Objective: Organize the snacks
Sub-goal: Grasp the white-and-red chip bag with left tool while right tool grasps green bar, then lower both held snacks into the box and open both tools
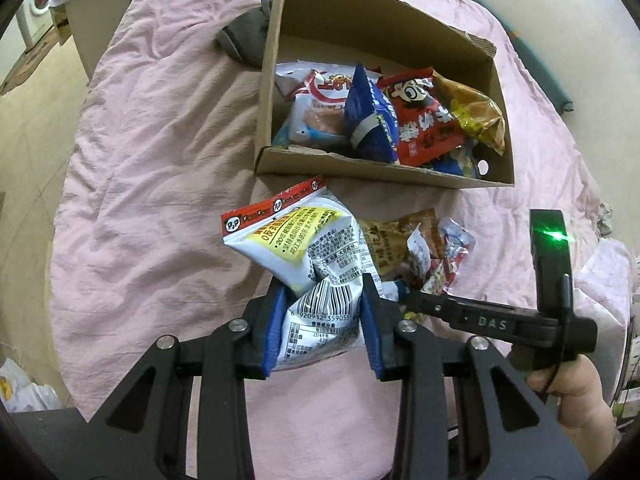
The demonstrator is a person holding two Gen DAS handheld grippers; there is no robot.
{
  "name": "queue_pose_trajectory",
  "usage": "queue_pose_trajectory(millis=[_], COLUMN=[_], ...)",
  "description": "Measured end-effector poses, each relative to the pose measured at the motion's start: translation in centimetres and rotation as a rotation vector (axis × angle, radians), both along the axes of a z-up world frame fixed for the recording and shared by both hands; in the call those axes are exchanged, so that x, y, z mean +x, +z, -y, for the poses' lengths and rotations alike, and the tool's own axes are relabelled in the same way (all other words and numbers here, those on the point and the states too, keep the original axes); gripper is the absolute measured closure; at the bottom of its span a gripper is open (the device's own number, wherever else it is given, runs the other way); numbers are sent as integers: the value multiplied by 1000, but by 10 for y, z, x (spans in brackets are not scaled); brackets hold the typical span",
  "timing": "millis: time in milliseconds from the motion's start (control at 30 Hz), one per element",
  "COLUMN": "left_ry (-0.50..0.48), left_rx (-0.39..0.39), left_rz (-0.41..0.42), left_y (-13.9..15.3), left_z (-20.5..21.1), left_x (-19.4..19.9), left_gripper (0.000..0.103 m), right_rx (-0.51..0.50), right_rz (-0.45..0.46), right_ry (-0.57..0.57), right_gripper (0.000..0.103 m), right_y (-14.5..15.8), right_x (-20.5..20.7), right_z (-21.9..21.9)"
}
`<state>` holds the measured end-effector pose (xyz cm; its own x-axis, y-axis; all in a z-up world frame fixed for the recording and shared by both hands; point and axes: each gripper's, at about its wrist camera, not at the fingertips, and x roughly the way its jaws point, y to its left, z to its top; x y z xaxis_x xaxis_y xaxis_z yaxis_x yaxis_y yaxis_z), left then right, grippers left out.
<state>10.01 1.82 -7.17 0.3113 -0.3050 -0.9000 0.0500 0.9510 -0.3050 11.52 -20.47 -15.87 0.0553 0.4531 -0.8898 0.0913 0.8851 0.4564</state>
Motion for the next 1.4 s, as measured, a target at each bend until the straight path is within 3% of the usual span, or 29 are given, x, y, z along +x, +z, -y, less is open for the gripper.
queue_pose_trajectory(millis=[300, 667, 833, 1033, 1400], left_ry=[3, 64, 91, 66, 28], left_rx=[-37, 0, 18, 69, 115], left_rz=[14, 166, 267, 333, 419], left_y=[11, 46, 75, 98, 107], left_z=[1, -9, -12, -7, 9], left_x=[-7, -25, -12, 26, 85], left_gripper=[73, 73, 74, 74, 74], right_rx=[29, 38, 19, 7, 15], right_rz=[95, 309, 412, 514, 536], right_ry=[18, 19, 25, -1, -35], right_gripper=[71, 74, 74, 74, 74], right_y=[42, 105, 131, 156, 159], right_x=[-38, -43, -27, 12, 79], right_z=[22, 36, 34, 28, 21])
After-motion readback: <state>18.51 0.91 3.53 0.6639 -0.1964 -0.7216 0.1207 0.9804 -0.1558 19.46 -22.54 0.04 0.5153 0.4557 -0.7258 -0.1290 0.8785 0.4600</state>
